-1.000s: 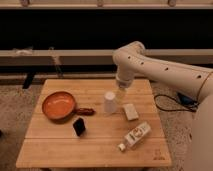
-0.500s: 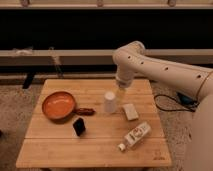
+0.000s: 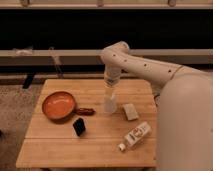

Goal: Place the ceramic cup over the eraser

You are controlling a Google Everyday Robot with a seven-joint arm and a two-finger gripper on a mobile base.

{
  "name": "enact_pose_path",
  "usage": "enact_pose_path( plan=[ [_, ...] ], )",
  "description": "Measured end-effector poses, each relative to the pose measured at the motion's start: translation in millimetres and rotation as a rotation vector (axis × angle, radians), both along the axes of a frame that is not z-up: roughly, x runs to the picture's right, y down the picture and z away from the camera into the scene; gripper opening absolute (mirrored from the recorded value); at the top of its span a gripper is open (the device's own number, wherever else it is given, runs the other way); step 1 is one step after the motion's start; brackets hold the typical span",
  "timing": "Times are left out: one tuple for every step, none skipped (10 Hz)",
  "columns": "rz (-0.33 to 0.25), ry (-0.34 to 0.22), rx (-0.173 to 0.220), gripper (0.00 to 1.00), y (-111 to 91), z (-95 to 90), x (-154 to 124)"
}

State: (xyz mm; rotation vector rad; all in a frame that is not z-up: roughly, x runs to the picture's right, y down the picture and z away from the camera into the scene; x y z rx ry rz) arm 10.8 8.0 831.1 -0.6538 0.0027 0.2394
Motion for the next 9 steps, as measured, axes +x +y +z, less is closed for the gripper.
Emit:
enact_pose_path(
  plan=[
    [-0.021,-0.01,-0.027,0.8,6.3,16.0,-10.7],
    [-0.043,-0.013,-0.052,0.8,11.7,27.0,-15.3],
    [-0.079,-0.012,-0.087,0.8,16.6,34.9,-19.6],
    [-0.102,-0.002,-0.109,0.8,18.1,37.2,-17.9],
    [-0.11,0.003,-0.117,0.8,17.9,36.6,-16.1],
    [-0.116,0.004,-0.123,0.8,16.4,32.3,-9.4],
    [-0.12,0.004,-0.126,0.8,16.2,29.7,-7.0],
    [-0.123,0.004,-0.129,0.8,16.3,27.0,-3.9],
    [-0.123,0.005,-0.133,0.8,16.5,24.2,1.2]
  ],
)
